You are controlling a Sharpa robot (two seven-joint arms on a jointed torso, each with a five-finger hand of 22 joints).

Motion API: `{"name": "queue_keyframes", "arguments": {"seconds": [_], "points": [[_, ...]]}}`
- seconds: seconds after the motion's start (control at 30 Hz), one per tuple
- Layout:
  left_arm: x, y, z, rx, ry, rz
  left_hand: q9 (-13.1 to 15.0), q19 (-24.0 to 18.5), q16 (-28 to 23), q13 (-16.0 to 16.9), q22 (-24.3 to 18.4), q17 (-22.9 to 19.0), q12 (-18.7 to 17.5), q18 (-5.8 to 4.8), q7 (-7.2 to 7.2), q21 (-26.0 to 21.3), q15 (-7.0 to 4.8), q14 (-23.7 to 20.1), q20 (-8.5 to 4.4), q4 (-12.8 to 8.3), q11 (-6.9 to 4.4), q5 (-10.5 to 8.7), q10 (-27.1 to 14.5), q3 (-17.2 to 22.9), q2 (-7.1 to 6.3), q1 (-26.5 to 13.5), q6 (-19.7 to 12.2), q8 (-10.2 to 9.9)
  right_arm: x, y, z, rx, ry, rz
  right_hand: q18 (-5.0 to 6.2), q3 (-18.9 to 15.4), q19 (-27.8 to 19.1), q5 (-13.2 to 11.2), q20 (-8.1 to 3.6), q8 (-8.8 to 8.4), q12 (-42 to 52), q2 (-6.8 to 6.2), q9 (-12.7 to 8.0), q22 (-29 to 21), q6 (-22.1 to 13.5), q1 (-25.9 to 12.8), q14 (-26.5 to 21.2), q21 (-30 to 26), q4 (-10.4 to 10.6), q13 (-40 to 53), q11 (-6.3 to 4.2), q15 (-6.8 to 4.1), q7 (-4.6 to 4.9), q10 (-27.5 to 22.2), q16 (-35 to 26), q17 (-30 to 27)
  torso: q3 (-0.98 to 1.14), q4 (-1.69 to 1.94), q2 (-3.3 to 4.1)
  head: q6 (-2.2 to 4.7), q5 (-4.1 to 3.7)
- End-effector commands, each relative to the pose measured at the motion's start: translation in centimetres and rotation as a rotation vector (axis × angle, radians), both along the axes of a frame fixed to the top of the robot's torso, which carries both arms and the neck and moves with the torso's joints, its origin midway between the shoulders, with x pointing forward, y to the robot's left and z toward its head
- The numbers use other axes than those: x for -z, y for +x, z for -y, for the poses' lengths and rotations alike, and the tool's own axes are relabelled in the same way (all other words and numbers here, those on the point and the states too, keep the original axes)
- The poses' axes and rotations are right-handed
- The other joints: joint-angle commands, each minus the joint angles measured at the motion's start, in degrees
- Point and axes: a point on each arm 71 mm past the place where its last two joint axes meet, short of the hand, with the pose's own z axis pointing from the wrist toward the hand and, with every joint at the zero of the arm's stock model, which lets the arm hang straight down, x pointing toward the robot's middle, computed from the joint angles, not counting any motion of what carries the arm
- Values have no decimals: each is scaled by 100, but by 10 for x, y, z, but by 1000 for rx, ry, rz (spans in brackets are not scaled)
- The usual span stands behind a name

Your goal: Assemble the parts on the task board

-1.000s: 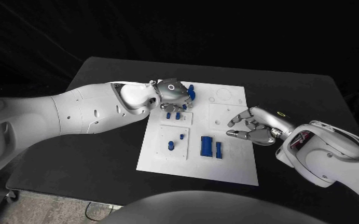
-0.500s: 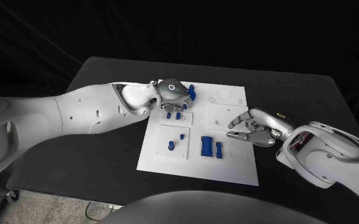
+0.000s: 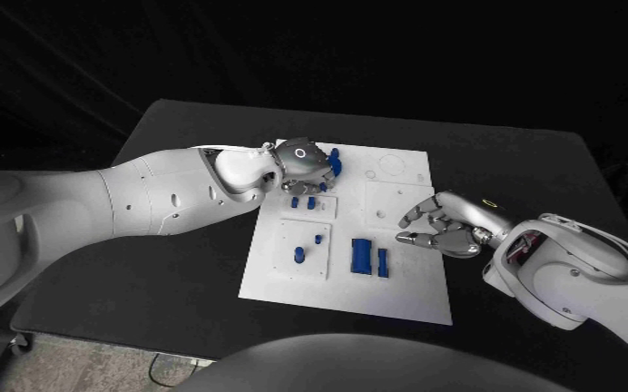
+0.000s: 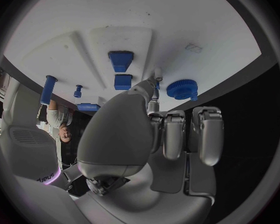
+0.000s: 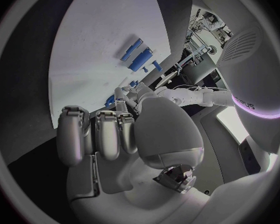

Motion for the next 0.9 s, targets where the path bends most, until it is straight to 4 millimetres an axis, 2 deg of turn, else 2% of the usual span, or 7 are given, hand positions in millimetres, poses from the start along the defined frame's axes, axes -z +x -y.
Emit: {"name": "queue_keyframes", "arguments": {"seconds": [0.03,0.37,0.6,0.9], "points": [[3,-1,1,3,6,7,37,583,14,1509,1509,1509,13,-86,15,13,-1,603,-37,-61,-23,-41,588,6,6,-52,93,67,2,0,0,2,-7,-19,-45,-16,233,-24,28,27,22,12,8,1225,42,69,425,-33,-23,1507,17,51,-1,602,-22,546,-2,2,3,0,3],[6,-3,2,23,-3,6,214,583,14,1509,1509,1509,13,-86,35,13,-48,603,-48,-162,-70,-15,588,-7,92,-107,439,357,3,0,0,3,-7,-25,-43,-29,231,-37,29,59,22,21,33,1224,117,77,424,-35,-24,1507,13,49,-8,602,-23,543,0,3,-2,0,17],[4,-4,2,35,-37,21,279,583,14,1509,1509,1509,13,-86,54,13,-58,603,-50,-188,-82,20,588,-21,131,-143,526,431,3,0,0,3,-8,-27,-43,-31,230,-39,29,64,22,21,36,1224,127,78,424,-35,-25,1507,12,48,-9,602,-23,543,0,-2,2,0,5],[-8,-9,-8,-17,-248,-31,348,583,14,1509,1509,1509,13,-86,83,13,-55,603,-89,-198,-90,28,588,-56,142,-192,587,496,4,-1,3,8,-13,-33,-43,-34,230,-43,29,68,22,21,40,1224,136,79,424,-36,-25,1507,11,48,-10,602,-23,542,-3,4,2,0,-15]]}}
